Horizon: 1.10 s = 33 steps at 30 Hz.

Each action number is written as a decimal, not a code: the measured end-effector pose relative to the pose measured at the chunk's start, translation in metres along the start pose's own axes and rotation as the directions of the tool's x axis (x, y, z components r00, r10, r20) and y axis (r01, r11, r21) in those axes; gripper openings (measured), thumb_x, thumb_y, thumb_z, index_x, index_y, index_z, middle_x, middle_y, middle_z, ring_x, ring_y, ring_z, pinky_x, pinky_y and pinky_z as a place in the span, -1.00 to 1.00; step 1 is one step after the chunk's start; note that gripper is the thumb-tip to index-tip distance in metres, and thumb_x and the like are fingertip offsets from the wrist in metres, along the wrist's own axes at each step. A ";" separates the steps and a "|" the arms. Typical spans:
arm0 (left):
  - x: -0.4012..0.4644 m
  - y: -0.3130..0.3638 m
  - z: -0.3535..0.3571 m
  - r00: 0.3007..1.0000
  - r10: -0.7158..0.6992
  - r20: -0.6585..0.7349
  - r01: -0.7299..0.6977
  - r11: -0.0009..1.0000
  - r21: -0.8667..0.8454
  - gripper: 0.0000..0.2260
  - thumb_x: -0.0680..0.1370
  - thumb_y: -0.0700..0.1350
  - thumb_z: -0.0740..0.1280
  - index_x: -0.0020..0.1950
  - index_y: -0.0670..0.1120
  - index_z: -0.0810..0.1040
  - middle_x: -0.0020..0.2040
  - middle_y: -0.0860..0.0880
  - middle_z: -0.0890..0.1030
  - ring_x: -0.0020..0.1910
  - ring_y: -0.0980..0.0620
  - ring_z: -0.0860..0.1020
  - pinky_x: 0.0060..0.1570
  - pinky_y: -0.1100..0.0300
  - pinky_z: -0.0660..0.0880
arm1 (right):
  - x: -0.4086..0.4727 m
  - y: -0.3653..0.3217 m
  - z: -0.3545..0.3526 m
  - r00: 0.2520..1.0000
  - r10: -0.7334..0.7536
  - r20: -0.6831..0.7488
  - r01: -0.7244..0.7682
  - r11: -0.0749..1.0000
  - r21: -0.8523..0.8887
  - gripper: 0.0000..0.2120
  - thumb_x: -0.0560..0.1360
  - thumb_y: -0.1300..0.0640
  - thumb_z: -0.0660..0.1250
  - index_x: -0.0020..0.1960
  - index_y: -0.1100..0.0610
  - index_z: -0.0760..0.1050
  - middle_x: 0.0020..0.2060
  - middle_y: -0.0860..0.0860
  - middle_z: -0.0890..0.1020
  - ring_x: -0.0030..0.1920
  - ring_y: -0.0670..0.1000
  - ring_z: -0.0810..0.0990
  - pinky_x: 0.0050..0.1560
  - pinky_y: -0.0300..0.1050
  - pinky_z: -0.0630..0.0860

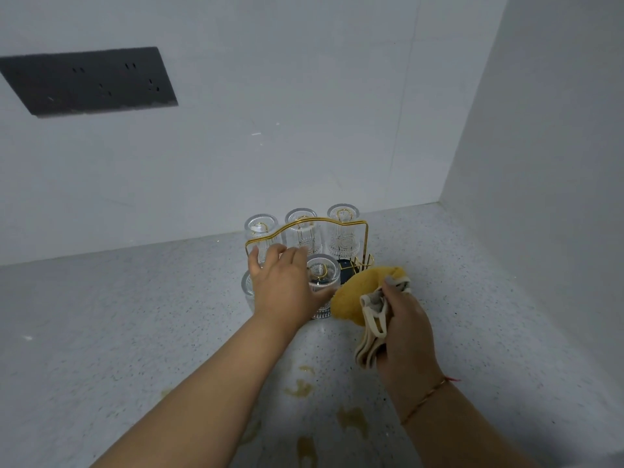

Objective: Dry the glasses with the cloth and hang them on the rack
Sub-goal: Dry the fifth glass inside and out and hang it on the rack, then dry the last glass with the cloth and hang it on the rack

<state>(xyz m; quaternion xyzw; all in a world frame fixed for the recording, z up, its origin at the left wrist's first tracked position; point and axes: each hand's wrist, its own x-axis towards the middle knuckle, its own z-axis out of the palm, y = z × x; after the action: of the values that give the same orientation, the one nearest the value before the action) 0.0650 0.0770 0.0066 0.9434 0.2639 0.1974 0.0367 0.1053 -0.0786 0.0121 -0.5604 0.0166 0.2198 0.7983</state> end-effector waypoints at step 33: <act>-0.225 -0.198 -0.066 0.875 -0.109 0.471 0.386 0.743 -0.547 0.08 0.01 0.21 0.66 0.40 0.31 0.14 0.34 0.31 0.36 0.30 0.26 0.40 0.28 0.31 0.36 | -0.114 0.090 0.078 0.981 0.192 -0.013 -0.192 0.981 -0.023 -0.78 0.56 0.11 0.22 -0.21 0.16 0.53 -0.44 0.02 0.65 -0.41 0.00 0.63 -0.35 -0.16 0.52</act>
<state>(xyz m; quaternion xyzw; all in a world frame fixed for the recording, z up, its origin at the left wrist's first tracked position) -0.2328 0.1294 -0.0468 0.8515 0.2952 0.0647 0.4285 -0.0477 -0.0212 -0.0074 -0.5669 0.0720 0.2931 0.7665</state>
